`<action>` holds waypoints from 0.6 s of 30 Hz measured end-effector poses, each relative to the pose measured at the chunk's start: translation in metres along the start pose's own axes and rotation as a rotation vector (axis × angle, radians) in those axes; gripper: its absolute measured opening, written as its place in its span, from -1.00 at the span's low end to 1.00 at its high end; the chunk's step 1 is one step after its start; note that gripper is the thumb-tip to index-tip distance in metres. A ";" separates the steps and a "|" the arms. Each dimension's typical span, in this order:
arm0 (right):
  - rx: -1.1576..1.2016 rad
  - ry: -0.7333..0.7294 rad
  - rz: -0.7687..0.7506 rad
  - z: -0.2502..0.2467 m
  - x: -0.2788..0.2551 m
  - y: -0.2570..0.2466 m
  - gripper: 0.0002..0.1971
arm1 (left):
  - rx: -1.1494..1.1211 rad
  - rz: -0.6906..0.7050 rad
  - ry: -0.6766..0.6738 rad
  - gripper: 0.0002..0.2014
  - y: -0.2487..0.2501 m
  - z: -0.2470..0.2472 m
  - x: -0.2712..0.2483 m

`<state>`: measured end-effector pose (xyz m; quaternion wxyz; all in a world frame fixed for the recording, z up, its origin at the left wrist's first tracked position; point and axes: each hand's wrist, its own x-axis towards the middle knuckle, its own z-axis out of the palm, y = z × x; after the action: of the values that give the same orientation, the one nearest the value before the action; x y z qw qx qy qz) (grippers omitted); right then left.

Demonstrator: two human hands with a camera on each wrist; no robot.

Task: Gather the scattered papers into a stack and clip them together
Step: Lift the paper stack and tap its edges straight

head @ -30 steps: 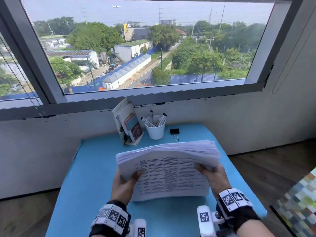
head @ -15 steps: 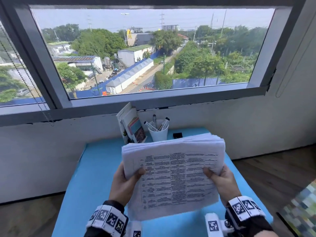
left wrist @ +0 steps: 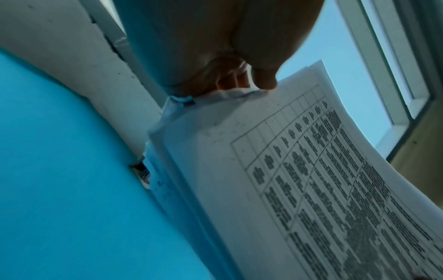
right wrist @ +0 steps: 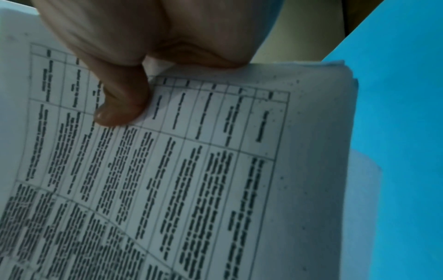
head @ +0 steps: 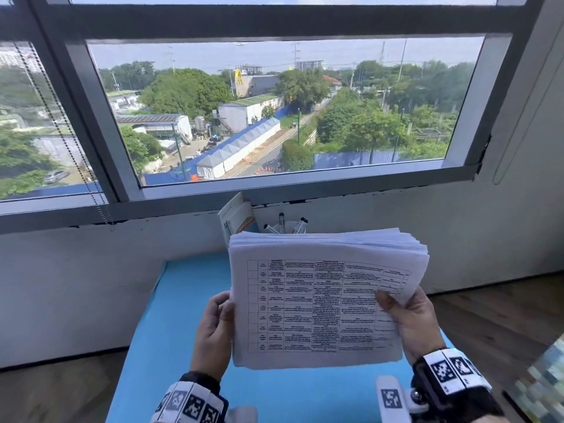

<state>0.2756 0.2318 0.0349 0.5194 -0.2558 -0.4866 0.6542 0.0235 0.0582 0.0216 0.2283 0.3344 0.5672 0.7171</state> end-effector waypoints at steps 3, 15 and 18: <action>-0.019 -0.012 -0.004 -0.001 0.000 0.001 -0.47 | 0.007 0.009 0.090 -0.84 -0.007 -0.001 -0.004; 0.010 -0.012 0.011 0.002 -0.004 0.007 -0.53 | -0.141 -0.068 0.138 -0.34 -0.020 -0.007 -0.010; -0.013 -0.013 0.022 0.005 -0.005 0.016 -0.39 | -0.032 -0.137 0.133 -0.67 -0.029 -0.001 -0.017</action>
<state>0.2661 0.2259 0.0219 0.5075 -0.2603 -0.4912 0.6583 0.0326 0.0528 -0.0102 0.2440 0.2429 0.5911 0.7295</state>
